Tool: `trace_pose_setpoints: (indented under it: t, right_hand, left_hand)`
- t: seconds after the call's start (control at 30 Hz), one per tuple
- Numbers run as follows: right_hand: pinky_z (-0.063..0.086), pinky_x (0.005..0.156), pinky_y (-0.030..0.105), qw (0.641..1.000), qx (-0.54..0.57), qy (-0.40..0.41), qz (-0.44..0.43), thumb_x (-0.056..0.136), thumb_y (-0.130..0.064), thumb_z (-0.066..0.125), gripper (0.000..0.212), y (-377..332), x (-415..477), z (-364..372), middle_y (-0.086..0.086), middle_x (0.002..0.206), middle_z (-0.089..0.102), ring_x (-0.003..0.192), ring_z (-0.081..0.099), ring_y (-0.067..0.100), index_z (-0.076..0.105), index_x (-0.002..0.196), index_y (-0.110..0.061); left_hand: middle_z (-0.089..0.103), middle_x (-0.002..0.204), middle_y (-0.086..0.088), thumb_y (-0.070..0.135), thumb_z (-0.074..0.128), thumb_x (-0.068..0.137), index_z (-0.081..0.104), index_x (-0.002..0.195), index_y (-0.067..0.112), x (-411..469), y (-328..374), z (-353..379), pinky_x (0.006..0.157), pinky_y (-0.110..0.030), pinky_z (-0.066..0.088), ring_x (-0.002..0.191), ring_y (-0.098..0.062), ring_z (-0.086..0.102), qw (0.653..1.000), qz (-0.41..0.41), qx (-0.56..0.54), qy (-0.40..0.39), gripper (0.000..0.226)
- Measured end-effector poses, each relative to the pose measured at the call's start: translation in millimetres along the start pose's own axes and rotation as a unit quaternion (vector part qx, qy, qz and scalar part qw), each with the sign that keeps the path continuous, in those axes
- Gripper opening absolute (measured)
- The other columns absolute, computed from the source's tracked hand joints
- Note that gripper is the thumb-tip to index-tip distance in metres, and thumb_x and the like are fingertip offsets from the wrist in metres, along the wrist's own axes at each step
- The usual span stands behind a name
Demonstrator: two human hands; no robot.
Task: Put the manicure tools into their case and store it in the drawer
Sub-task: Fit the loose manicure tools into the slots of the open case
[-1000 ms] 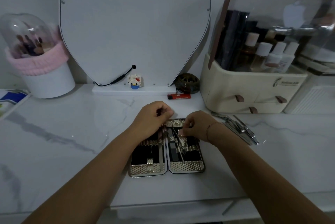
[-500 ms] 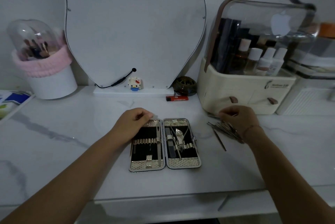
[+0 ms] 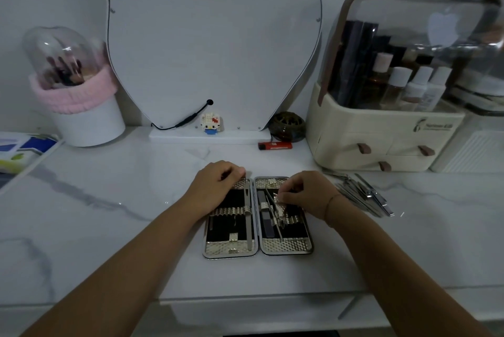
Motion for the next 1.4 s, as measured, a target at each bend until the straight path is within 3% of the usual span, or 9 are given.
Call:
trace_pose_setpoints:
  t: [0.1,0.23,0.33,0.47,0.73,0.9,1.0,1.17,1.4]
  right_hand:
    - [0.046,0.072,0.023,1.0,0.022,0.01,0.015,0.077,-0.017,0.07,0.005,2,1,-2,-0.017,0.064,0.058,0.067,0.055,0.006,0.073,0.078,-0.014]
    - [0.048,0.067,0.019,0.998,0.041,0.049,0.008,0.078,-0.019,0.069,0.002,3,-3,-3,-0.006,0.069,0.063,0.067,0.056,0.009,0.07,0.075,-0.019]
    - [0.043,0.068,0.014,0.987,0.057,0.147,0.033,0.079,-0.019,0.069,0.01,19,-12,-26,-0.005,0.074,0.064,0.069,0.058,0.005,0.071,0.087,-0.013]
    - [0.048,0.078,0.026,0.96,-0.003,0.259,0.107,0.078,-0.02,0.07,0.021,52,-24,-65,0.001,0.079,0.064,0.069,0.055,0.009,0.071,0.096,-0.009]
    - [0.05,0.086,0.04,0.947,-0.132,0.21,0.203,0.076,-0.033,0.069,0.023,74,-11,-63,0.007,0.094,0.067,0.091,0.06,0.028,0.072,0.096,-0.022]
    - [0.045,0.087,0.039,0.947,-0.163,0.214,0.175,0.078,-0.032,0.067,0.012,70,-12,-64,0.001,0.086,0.062,0.084,0.051,0.018,0.072,0.086,-0.024]
    - [0.04,0.076,0.026,0.953,-0.161,0.235,0.101,0.078,-0.029,0.068,0.014,58,-17,-63,-0.001,0.086,0.061,0.08,0.048,0.013,0.071,0.089,-0.021]
    - [0.044,0.062,0.001,0.985,0.012,0.17,-0.038,0.078,-0.021,0.069,0.011,2,-24,-44,-0.014,0.075,0.064,0.07,0.06,-0.001,0.067,0.089,-0.022]
    - [0.053,0.065,0.016,0.983,0.158,0.085,-0.046,0.072,-0.014,0.075,0.012,-16,-6,-8,0.0,0.071,0.068,0.065,0.063,0.008,0.068,0.079,-0.021]
  left_hand:
    - [0.062,0.098,0.009,0.042,0.046,0.093,0.068,0.103,0.022,1,-1,1,0.087,-0.03,0.042,0.097,-0.01,0.057,1.0,0.007,0.022,-0.003,0.031]
    - [0.062,0.1,0.007,0.043,0.044,0.093,0.067,0.105,0.022,1,0,1,0.088,-0.031,0.042,0.097,-0.011,0.056,1.0,0.004,0.025,-0.003,0.033]
    - [0.062,0.103,0.006,0.044,0.042,0.093,0.067,0.108,0.023,1,-1,0,0.085,-0.028,0.04,0.098,-0.01,0.055,1.0,-0.001,0.023,-0.002,0.035]
    - [0.062,0.103,0.008,0.044,0.042,0.094,0.067,0.106,0.022,2,-1,1,0.084,-0.027,0.039,0.099,-0.01,0.056,1.0,-0.003,0.013,-0.004,0.035]
    - [0.063,0.102,0.005,0.042,0.042,0.094,0.068,0.103,0.021,0,1,1,0.081,-0.027,0.039,0.097,-0.011,0.056,1.0,-0.002,0.014,-0.004,0.035]
    - [0.063,0.101,0.004,0.044,0.041,0.094,0.068,0.103,0.021,-1,2,0,0.088,-0.032,0.043,0.097,-0.011,0.056,1.0,-0.007,0.011,-0.002,0.037]
    - [0.061,0.104,0.006,0.043,0.042,0.094,0.067,0.106,0.022,-2,4,-1,0.088,-0.029,0.041,0.101,-0.01,0.053,1.0,0.007,0.004,0.018,0.035]
    - [0.062,0.099,0.012,0.039,0.048,0.092,0.069,0.105,0.026,-8,23,-6,0.077,-0.016,0.034,0.097,-0.003,0.05,0.997,0.057,-0.047,0.032,0.028]
    - [0.073,0.076,0.0,0.024,0.067,0.083,0.076,0.091,0.016,-20,34,-5,0.074,-0.026,0.049,0.071,-0.008,0.062,0.987,0.026,-0.15,-0.051,0.014]
Point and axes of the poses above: each hand's wrist, its own x-axis towards the middle knuckle, its own z-axis out of the palm, y = z × x, the point moved 2 cm from there along x, towards the middle knuckle
